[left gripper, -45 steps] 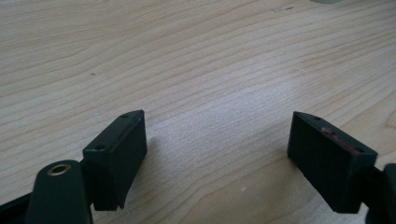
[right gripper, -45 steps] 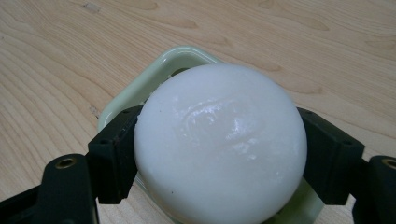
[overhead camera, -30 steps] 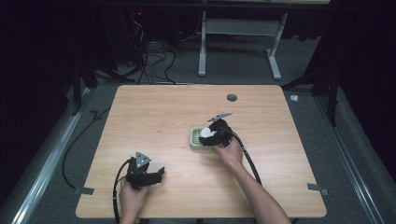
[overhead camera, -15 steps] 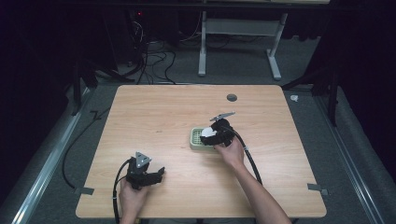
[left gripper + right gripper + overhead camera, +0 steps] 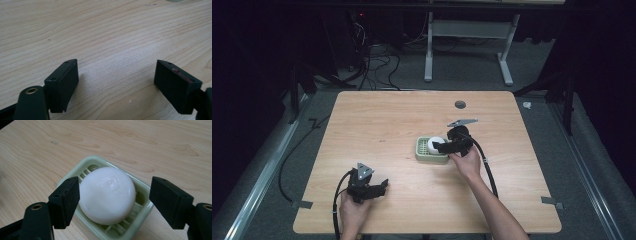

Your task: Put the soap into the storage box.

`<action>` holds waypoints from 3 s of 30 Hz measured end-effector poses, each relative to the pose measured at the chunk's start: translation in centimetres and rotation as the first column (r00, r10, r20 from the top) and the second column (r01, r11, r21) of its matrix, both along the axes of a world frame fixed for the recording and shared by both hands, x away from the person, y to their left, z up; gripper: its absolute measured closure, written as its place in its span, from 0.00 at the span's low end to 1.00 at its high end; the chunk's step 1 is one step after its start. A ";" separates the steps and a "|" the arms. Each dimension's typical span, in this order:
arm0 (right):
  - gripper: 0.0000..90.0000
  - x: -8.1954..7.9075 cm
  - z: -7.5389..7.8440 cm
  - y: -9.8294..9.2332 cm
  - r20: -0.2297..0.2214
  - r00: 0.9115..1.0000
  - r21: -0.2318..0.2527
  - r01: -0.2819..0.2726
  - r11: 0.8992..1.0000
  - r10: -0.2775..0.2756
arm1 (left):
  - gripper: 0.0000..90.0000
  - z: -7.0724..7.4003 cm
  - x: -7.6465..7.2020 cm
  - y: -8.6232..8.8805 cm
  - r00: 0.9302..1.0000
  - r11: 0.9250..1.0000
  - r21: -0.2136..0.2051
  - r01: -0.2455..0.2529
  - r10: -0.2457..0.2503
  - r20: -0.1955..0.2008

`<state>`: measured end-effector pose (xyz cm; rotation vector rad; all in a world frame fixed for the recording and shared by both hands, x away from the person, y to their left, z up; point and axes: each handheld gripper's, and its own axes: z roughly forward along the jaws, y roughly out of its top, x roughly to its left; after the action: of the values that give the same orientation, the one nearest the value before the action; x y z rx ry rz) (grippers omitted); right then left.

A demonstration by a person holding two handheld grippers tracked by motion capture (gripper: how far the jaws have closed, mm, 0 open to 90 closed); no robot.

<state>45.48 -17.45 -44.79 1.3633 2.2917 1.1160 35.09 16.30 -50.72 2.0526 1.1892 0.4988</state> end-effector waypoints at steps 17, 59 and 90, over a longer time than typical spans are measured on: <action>0.30 -1.4 1.3 -3.1 0.040 0.998 0.045 0.045 0.998 -0.047 | 0.22 0.0 0.0 0.0 1.000 1.000 0.000 0.000 0.000 0.001; 0.31 -6.5 2.4 -10.0 0.104 0.985 0.120 0.121 0.985 -0.134 | 0.22 0.0 0.0 0.0 1.000 1.000 0.001 -0.001 0.001 0.003; 0.32 -10.3 1.9 -12.4 0.117 0.980 0.148 0.143 0.979 -0.160 | 0.22 0.0 0.0 0.0 1.000 1.000 0.001 -0.002 0.002 0.004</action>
<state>35.18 -29.90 -42.94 1.4440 2.0167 1.2931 35.09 16.27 -50.75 2.0512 1.1889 0.5042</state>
